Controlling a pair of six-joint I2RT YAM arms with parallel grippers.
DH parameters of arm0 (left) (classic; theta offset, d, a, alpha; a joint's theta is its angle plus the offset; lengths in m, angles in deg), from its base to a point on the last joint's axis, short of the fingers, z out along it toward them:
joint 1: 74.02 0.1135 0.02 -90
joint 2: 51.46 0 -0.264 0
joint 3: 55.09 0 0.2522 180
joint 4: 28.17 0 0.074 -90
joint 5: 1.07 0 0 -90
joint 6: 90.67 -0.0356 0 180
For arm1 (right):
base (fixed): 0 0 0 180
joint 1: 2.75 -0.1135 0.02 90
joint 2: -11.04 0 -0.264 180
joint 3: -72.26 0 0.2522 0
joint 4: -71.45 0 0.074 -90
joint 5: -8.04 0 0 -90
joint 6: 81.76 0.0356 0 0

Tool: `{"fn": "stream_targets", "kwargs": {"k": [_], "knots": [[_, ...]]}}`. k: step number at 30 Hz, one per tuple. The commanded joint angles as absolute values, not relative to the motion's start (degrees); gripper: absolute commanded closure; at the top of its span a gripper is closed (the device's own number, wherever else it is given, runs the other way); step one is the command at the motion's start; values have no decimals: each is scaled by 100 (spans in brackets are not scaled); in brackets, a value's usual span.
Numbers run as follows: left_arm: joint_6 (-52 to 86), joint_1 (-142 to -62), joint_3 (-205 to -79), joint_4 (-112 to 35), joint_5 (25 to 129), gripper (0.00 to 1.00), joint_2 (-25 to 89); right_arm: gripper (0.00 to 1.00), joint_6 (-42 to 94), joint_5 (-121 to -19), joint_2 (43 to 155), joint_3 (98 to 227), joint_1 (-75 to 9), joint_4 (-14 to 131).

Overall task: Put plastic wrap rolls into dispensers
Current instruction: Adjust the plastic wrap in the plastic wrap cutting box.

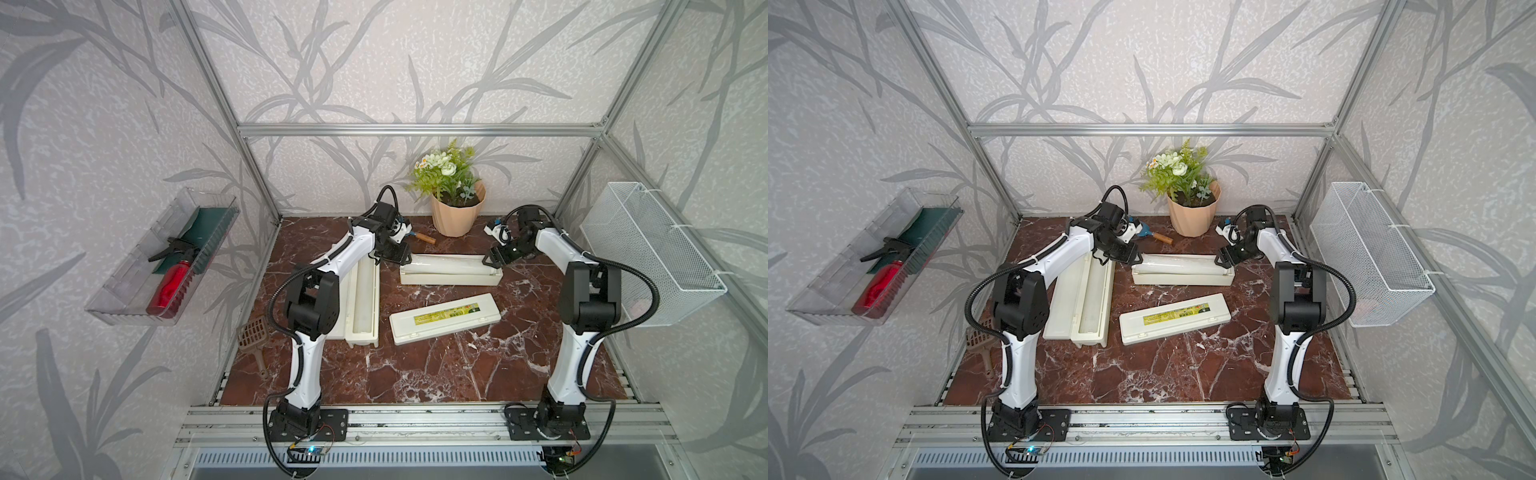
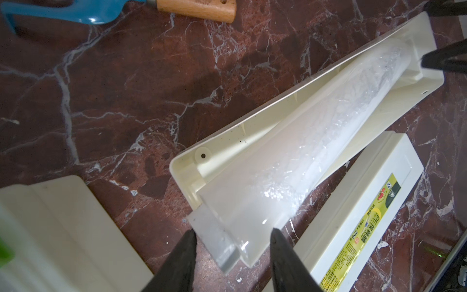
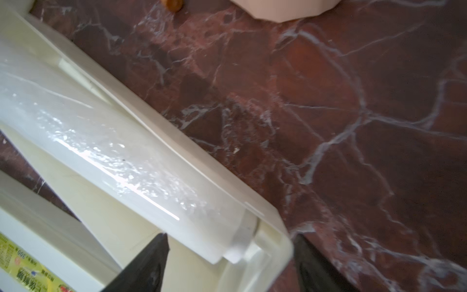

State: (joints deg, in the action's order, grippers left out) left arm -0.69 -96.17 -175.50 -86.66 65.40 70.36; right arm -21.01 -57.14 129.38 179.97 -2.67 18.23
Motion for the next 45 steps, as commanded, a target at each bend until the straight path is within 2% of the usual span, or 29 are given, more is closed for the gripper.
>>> {"fn": "stream_targets", "kwargs": {"k": [1, 3, 5, 7, 10, 15, 21, 26, 29, 33, 37, 45], "knots": [[-258, -9687, -17776, -8892, 6169, 56, 7288, 22, -2355, -5295, 12717, 17996, -398, 2080], [-300, -9687, -17859, -8983, 6174, 57, 7329, 24, -1944, -5535, 13035, 18454, -360, 1738], [-330, -9687, -17880, -9002, 6206, 57, 7339, 30, -1761, -5240, 13382, 19007, -296, 1033], [-364, -9687, -17897, -9018, 6219, 57, 7359, 32, -1496, -5053, 13501, 19007, -284, 761], [-401, -9687, -17937, -9064, 6230, 56, 7411, 32, -922, -5115, 13234, 18261, -310, 1120], [-453, -9687, -17955, -9114, 6162, 56, 7488, 24, 0, -5453, 11926, 16500, -276, 2718], [-489, -9687, -18064, -9232, 6074, 57, 7611, 22, 546, -6089, 11232, 16168, -27, 2820], [-516, -9687, -18065, -9273, 6095, 58, 7612, 22, 691, -6150, 11096, 15875, 41, 2461], [-516, -9687, -18074, -9251, 6081, 58, 7618, 27, 203, -5570, 10911, 15524, -12, 2731], [-455, -9674, -18155, -9226, 6060, 56, 7624, 27, -1182, -5130, 10515, 15519, -423, 3206], [-410, -9652, -18223, -9219, 5923, 56, 7637, 27, -2485, -4774, 11175, 16473, -976, 2390], [-454, -9654, -18248, -9282, 5997, 58, 7649, 35, -3701, -4711, 12236, 17608, -1479, 1291]]}}
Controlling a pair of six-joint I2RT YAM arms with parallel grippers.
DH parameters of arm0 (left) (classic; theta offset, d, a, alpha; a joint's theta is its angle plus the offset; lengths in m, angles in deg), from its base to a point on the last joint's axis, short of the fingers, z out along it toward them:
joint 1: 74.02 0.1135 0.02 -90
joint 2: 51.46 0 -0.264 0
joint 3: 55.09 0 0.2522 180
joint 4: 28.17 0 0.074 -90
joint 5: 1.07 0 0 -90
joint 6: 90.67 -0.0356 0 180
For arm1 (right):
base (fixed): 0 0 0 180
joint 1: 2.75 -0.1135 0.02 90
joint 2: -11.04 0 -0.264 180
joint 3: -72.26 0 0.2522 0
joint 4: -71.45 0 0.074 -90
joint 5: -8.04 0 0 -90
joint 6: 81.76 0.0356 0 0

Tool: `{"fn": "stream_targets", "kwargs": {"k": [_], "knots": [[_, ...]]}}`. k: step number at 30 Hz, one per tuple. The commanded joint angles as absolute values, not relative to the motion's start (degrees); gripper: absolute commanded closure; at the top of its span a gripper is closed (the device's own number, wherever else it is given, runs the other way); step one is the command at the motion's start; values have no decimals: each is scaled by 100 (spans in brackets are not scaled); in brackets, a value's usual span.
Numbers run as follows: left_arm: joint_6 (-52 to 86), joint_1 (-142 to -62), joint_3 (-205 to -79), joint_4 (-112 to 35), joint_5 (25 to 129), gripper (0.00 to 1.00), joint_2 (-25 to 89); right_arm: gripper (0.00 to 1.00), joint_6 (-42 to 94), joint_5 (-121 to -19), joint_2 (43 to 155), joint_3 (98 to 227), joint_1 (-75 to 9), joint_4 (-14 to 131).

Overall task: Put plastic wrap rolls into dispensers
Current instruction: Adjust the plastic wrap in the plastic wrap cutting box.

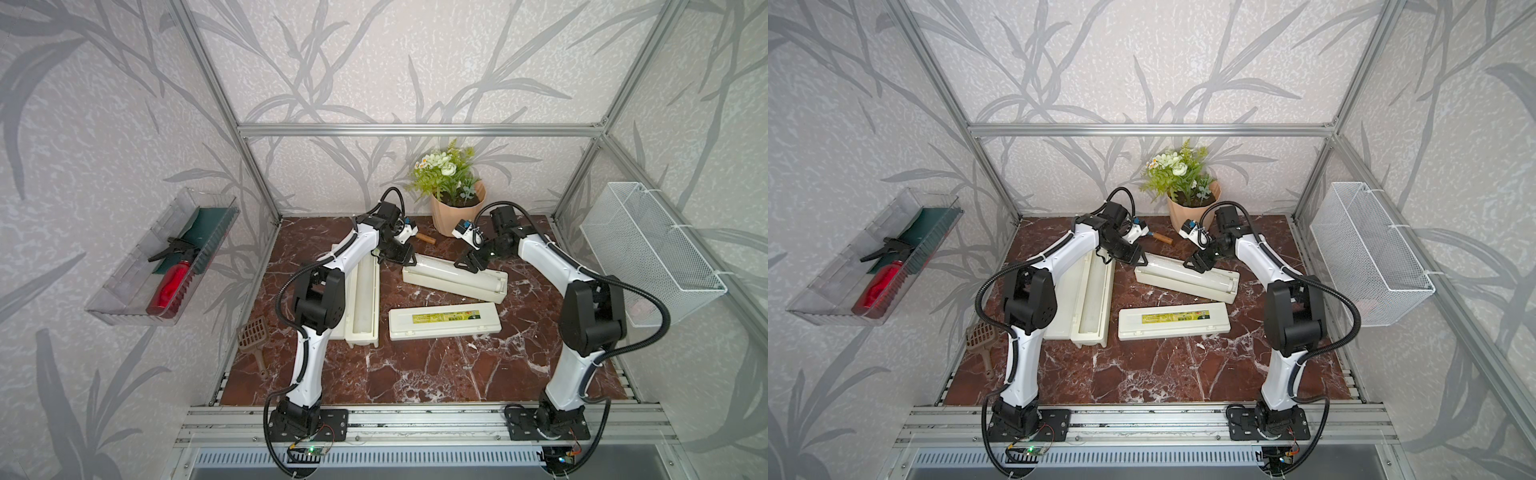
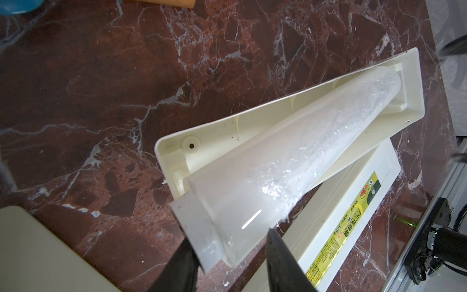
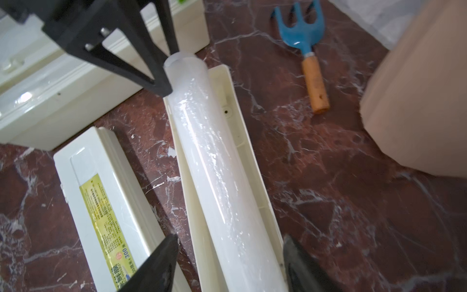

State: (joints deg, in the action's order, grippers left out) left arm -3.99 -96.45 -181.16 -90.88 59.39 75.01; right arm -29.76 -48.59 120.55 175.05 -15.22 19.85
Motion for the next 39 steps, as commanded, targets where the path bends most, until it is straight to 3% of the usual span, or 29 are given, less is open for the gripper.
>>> {"fn": "stream_targets", "kwargs": {"k": [1, 8, 17, 27, 30, 35, 39], "knots": [[-454, -9652, -18266, -9290, 6001, 58, 7651, 35, -3839, -4703, 12268, 17636, -1479, 1249], [-450, -9660, -18311, -9325, 6045, 58, 7657, 35, -4497, -5049, 12569, 17889, -1497, 869], [-472, -9658, -18311, -9387, 6071, 59, 7643, 44, -4735, -5770, 13104, 18374, -1696, 550], [-481, -9663, -18302, -9387, 6036, 59, 7666, 33, -4899, -6512, 13526, 18758, -2005, 273], [-476, -9664, -18302, -9370, 6041, 58, 7653, 38, -4881, -6523, 13633, 18903, -2032, 148], [-216, -9589, -18514, -9464, 6313, 45, 7554, 58, -4814, -6623, 13442, 19169, -2141, -156], [-180, -9507, -18436, -9204, 6485, 37, 7176, 62, -4753, -6699, 13222, 19369, -2250, -516]]}}
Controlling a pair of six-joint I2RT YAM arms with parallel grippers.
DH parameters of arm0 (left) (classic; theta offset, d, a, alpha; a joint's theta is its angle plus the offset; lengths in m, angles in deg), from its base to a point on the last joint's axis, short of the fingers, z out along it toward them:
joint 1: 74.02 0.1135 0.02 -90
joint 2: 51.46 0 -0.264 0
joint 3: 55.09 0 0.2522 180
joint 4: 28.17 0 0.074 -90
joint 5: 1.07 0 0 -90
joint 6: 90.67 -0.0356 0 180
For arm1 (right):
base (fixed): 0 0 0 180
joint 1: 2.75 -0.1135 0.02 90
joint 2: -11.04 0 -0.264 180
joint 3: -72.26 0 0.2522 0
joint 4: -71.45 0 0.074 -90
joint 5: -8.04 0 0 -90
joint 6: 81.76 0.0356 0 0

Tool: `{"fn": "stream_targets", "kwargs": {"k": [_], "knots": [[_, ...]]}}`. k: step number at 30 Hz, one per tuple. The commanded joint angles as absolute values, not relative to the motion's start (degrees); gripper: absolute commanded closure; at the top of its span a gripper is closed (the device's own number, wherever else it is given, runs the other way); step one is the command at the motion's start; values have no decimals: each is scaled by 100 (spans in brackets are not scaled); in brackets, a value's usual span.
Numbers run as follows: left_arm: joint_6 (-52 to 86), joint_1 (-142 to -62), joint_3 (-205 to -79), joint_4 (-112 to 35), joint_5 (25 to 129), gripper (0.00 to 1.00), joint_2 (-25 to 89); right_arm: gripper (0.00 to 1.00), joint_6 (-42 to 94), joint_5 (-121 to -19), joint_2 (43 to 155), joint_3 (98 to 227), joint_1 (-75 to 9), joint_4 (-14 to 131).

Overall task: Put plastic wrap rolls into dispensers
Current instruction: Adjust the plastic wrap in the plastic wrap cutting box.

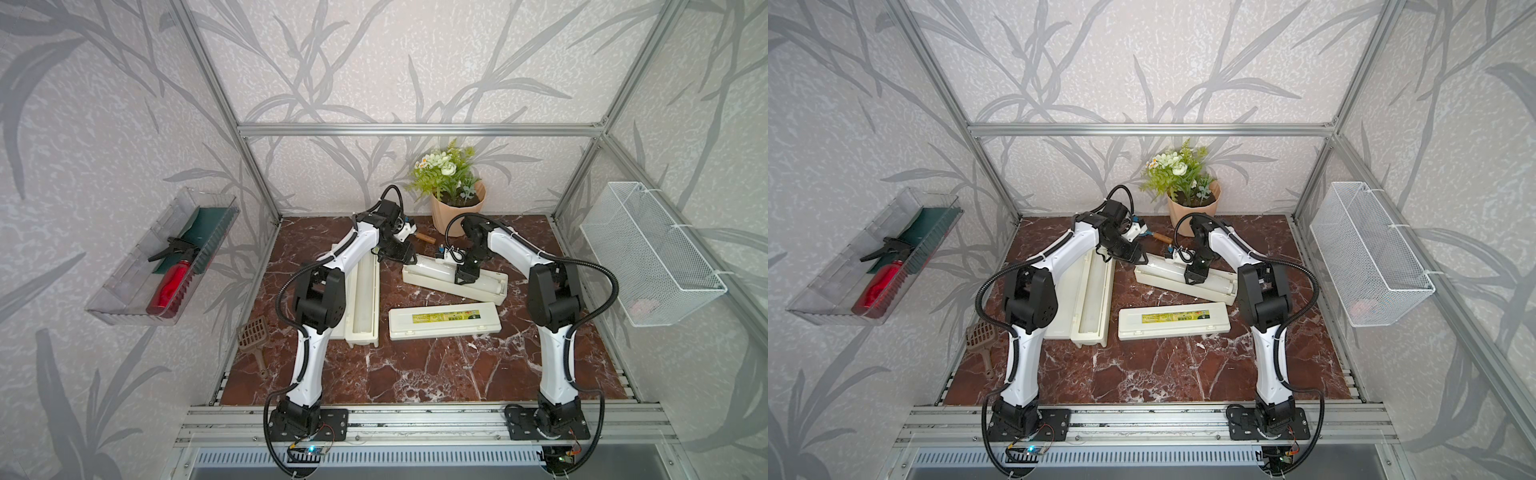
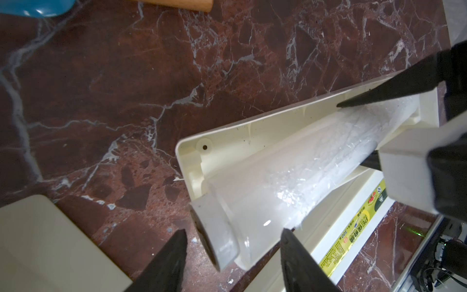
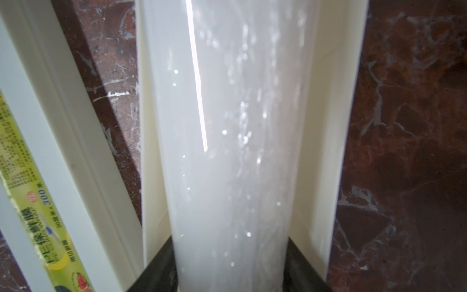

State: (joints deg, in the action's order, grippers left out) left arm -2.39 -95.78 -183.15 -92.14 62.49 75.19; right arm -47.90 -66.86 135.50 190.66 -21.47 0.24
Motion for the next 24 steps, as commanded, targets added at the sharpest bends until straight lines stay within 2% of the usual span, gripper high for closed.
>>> {"fn": "stream_targets", "kwargs": {"k": [1, 5, 24], "knots": [[-182, -9474, -18426, -9153, 6553, 37, 7086, 64, -4758, -6751, 13211, 19406, -2273, -609], [-125, -9301, -18365, -9014, 6677, 36, 6832, 70, -4590, -6956, 13235, 19553, -2305, -847], [-357, -9160, -18065, -9105, 6687, 36, 6799, 74, -4708, -7354, 13065, 19149, -2235, -820]]}}
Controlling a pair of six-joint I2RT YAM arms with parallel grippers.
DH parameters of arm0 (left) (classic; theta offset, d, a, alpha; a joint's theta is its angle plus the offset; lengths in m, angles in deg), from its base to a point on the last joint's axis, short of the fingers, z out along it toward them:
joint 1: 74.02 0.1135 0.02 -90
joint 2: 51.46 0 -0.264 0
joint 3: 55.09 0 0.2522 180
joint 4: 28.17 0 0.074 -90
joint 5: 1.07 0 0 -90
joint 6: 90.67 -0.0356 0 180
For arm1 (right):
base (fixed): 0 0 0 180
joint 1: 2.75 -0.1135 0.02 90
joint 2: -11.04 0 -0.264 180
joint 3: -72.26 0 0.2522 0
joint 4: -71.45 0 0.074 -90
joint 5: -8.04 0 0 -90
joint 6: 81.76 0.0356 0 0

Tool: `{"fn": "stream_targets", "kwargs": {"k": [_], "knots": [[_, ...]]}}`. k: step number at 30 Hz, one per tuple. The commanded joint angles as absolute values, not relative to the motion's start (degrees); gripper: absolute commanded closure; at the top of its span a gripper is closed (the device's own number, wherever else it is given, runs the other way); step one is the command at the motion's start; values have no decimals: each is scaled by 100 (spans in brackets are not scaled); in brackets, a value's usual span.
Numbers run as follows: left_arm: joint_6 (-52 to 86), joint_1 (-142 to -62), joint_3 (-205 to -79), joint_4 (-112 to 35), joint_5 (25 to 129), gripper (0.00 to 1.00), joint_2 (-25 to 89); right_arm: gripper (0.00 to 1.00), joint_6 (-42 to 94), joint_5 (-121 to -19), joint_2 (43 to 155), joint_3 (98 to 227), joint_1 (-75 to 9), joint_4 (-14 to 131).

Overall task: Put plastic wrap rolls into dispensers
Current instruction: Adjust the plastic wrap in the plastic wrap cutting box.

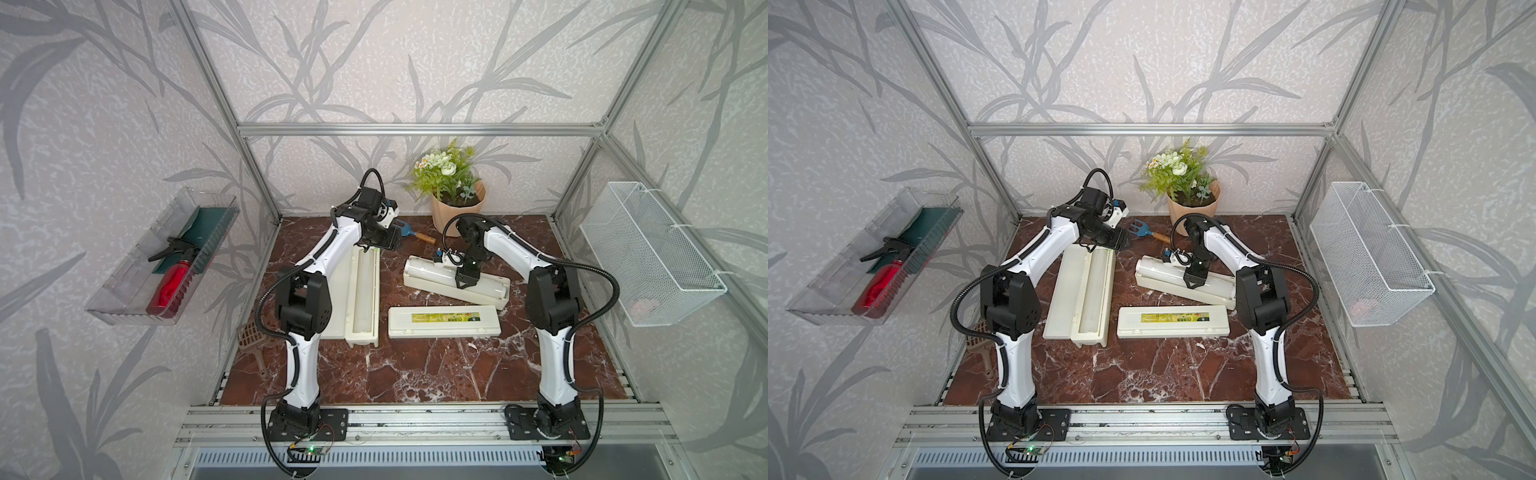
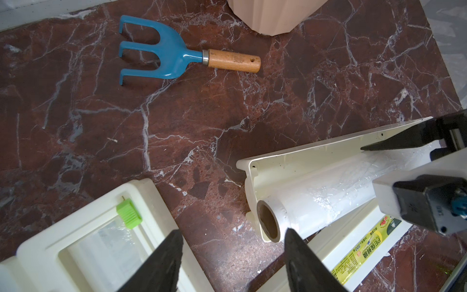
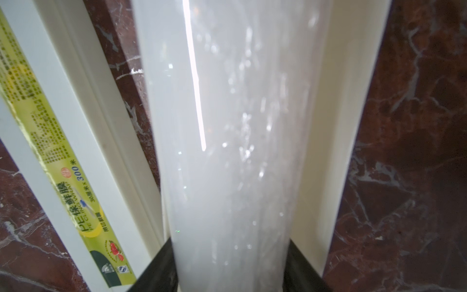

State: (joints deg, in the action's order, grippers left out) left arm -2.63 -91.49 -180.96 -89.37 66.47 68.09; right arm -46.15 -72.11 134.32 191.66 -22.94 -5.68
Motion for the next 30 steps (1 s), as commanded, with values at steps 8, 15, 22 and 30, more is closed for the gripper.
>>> {"fn": "stream_targets", "kwargs": {"k": [8, 15, 22, 30], "knots": [[-332, -9160, -18090, -9167, 6695, 37, 6875, 76, -4387, -7167, 12698, 19255, -2209, -577], [-307, -9162, -18091, -9166, 6695, 38, 6899, 77, -4297, -7196, 12808, 19143, -2120, -752], [-278, -9168, -18117, -9168, 6705, 38, 6948, 78, -4083, -7033, 12650, 18760, -2051, -453], [-261, -9174, -18247, -9229, 6696, 39, 7074, 82, -3837, -6664, 12732, 18572, -2042, -32]]}}
